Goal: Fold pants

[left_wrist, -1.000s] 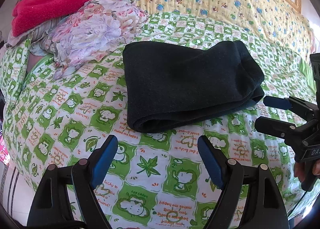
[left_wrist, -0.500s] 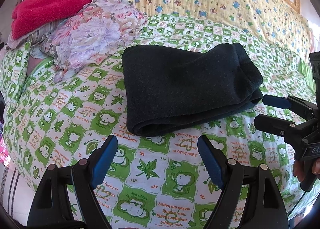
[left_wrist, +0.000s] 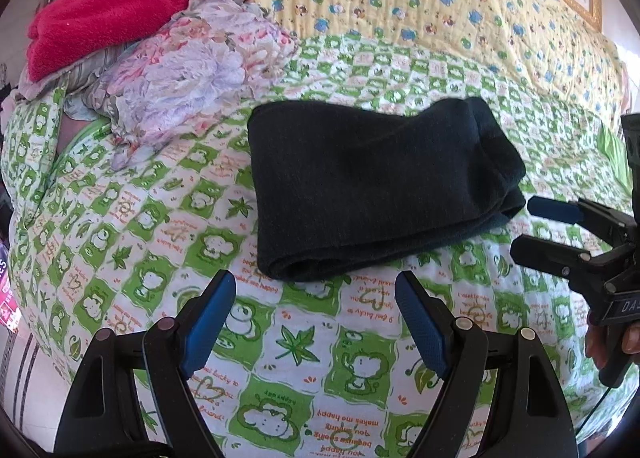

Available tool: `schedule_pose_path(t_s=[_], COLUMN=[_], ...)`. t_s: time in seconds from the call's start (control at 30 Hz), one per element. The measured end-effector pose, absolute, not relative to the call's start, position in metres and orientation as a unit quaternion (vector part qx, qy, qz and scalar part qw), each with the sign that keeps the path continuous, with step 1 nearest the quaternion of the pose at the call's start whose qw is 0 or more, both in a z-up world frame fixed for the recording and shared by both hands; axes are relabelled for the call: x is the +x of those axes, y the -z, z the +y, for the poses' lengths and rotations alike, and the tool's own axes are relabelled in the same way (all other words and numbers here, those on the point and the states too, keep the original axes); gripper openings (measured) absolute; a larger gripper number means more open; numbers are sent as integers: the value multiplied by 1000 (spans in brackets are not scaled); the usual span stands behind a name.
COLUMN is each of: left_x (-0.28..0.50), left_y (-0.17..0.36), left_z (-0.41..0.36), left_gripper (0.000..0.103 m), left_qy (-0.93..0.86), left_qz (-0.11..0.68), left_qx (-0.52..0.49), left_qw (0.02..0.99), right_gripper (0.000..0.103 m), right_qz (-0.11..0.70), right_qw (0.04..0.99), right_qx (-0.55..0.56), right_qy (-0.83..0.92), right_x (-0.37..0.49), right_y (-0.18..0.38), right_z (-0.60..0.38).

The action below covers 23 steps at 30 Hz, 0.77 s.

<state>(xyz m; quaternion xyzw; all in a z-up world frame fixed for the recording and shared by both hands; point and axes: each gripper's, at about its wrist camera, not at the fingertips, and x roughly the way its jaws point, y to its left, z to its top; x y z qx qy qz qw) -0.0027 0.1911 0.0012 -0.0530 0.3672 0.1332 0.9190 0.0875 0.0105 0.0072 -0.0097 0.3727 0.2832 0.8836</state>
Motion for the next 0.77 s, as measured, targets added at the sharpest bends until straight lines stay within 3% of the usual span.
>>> schedule_pose_path(t_s=[0.77], left_x=[1], left_y=[-12], left_z=[190], left_gripper=[82], left_qy=[-145], left_qz=[354], left_qx=[-47], left_qw=[923], right_gripper=[91], right_qz=[363], right_qw=[891], right_qx=[-5], right_qy=[-274], right_x=[89], right_y=[-13], right_z=[4])
